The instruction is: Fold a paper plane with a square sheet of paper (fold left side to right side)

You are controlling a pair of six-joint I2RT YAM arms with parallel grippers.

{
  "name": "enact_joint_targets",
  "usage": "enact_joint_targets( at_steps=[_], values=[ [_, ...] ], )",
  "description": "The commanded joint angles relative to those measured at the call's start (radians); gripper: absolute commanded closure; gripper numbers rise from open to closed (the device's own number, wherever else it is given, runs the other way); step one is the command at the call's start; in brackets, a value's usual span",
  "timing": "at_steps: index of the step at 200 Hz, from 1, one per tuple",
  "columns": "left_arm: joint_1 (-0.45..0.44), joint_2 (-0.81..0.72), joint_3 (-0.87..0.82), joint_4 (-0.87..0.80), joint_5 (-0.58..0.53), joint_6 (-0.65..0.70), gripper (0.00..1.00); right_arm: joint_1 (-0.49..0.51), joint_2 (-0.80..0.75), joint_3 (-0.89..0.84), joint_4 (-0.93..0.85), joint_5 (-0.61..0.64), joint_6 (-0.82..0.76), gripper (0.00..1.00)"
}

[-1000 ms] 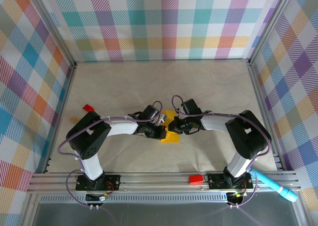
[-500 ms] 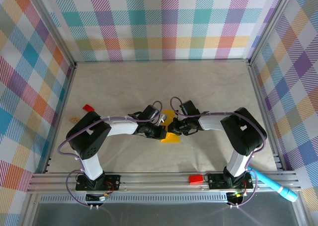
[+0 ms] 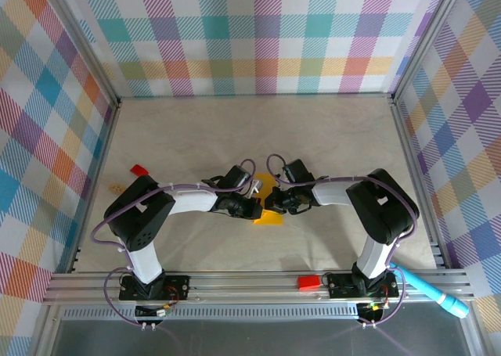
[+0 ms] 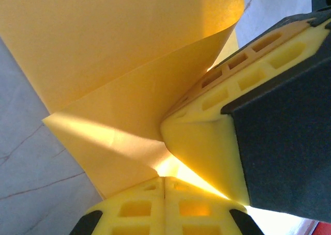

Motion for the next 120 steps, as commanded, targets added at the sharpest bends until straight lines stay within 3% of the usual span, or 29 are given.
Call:
enact_joint_targets(
  at_steps=[1,120],
  values=[
    [0.000,0.051,-0.050,-0.119,-0.072,0.006,1.00,-0.008,0.016,-0.044,-0.037,0.060,-0.024,1.00],
    [0.000,0.068,-0.077,-0.096,-0.068,-0.011,1.00,-0.142,0.005,-0.063,0.045,0.057,-0.081,1.00]
  ],
)
